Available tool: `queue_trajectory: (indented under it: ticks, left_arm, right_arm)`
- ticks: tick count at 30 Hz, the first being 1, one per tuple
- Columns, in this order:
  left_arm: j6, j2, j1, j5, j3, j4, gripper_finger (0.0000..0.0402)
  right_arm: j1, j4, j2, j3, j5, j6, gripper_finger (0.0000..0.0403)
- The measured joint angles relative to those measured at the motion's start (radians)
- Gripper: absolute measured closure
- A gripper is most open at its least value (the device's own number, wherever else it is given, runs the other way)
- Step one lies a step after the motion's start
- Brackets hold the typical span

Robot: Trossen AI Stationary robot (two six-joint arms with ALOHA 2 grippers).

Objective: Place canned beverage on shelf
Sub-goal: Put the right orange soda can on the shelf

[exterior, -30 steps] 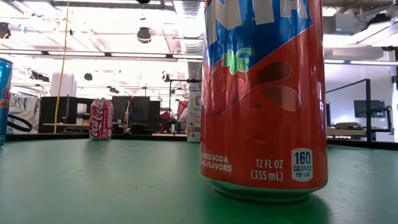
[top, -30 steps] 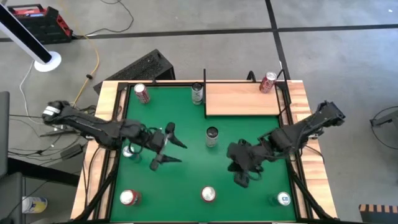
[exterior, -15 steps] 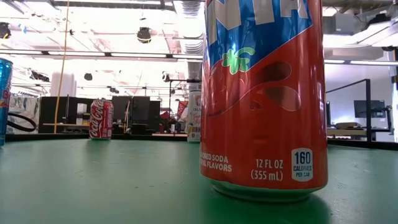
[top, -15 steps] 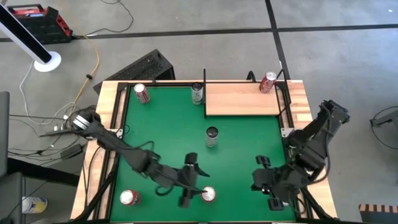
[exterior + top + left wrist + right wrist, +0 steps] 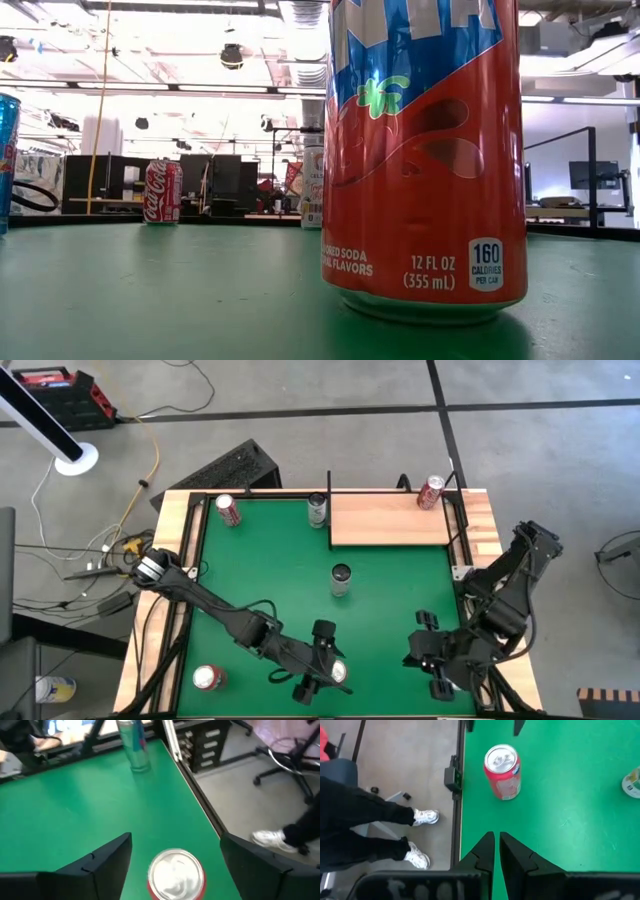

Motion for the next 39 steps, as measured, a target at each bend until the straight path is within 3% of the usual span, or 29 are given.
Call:
queue_trajectory:
  ticks: [11,20,32,39]
  left_arm:
    - [0.056,0.000,0.043,0.114,-0.033,-0.064,0.0045]
    - [0.110,-0.001,0.055,0.141,-0.108,0.084,0.0044]
    - [0.160,0.080,0.081,0.198,-0.121,0.136,0.0044]
    - [0.159,0.144,0.097,0.303,-0.122,0.174,0.0044]
  right_arm:
    - [-0.048,0.020,0.000,0.000,0.017,-0.007,0.0349]
    - [-0.057,0.010,0.000,0.000,0.015,-0.063,0.0349]
    - [-0.080,-0.011,0.000,0.000,-0.009,-0.090,0.0349]
    - [-0.107,-0.021,0.001,0.000,-0.018,-0.090,0.0349]
